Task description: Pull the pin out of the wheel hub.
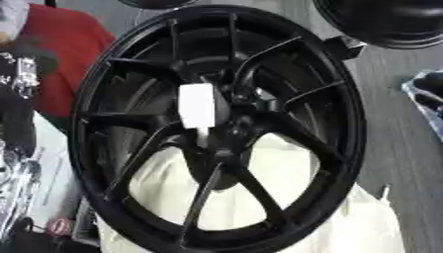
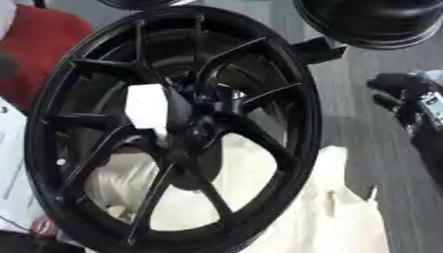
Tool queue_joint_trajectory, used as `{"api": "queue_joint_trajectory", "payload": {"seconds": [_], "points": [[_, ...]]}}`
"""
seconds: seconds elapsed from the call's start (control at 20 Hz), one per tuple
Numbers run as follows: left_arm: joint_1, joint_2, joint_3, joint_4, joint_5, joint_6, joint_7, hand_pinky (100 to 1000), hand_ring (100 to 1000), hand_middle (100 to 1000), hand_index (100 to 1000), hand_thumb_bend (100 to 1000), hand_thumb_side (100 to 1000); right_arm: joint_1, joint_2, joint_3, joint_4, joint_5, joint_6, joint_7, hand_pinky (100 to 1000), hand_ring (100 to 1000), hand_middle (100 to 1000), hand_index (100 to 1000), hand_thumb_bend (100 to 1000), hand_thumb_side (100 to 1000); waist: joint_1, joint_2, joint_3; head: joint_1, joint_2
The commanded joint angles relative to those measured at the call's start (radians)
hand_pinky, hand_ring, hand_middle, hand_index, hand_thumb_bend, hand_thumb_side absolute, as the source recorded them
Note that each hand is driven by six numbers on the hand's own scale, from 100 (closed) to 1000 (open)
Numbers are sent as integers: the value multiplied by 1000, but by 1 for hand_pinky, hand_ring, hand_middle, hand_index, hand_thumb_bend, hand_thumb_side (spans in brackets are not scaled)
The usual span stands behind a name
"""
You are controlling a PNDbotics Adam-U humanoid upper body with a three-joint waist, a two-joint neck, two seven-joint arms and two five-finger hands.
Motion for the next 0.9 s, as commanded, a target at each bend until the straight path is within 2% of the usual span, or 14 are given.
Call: {"api": "queue_joint_trajectory", "payload": {"seconds": [0.05,0.25,0.5,0.7,0.85,0.9], "points": [[-32,159,-28,-57,-37,7,-45,837,709,607,788,100,586,8,-36,-8,-20,9,-8,0,961,953,759,791,100,767,8,-34,1,-8,15],[-84,405,-93,-65,-62,6,-178,835,715,616,791,100,533,34,-53,-6,-20,24,-15,-1,960,953,759,791,100,769,19,-48,1,-25,38],[-148,629,-158,-65,-46,30,-325,835,724,627,794,100,488,61,-64,-3,-20,45,-22,-2,959,953,760,791,100,773,25,-57,3,-33,54],[-215,734,-214,-65,-34,33,-428,835,734,644,798,100,448,79,-70,-2,-20,59,-30,-3,957,952,760,791,100,775,24,-62,8,-37,61],[-265,767,-247,-65,-17,39,-492,835,735,645,798,100,449,90,-73,-2,-20,69,-35,-5,957,952,760,791,100,775,24,-64,13,-42,63],[-291,785,-275,-65,-14,48,-522,839,744,659,804,100,473,94,-75,0,-20,72,-36,-4,956,952,760,792,100,779,23,-65,12,-44,65]]}}
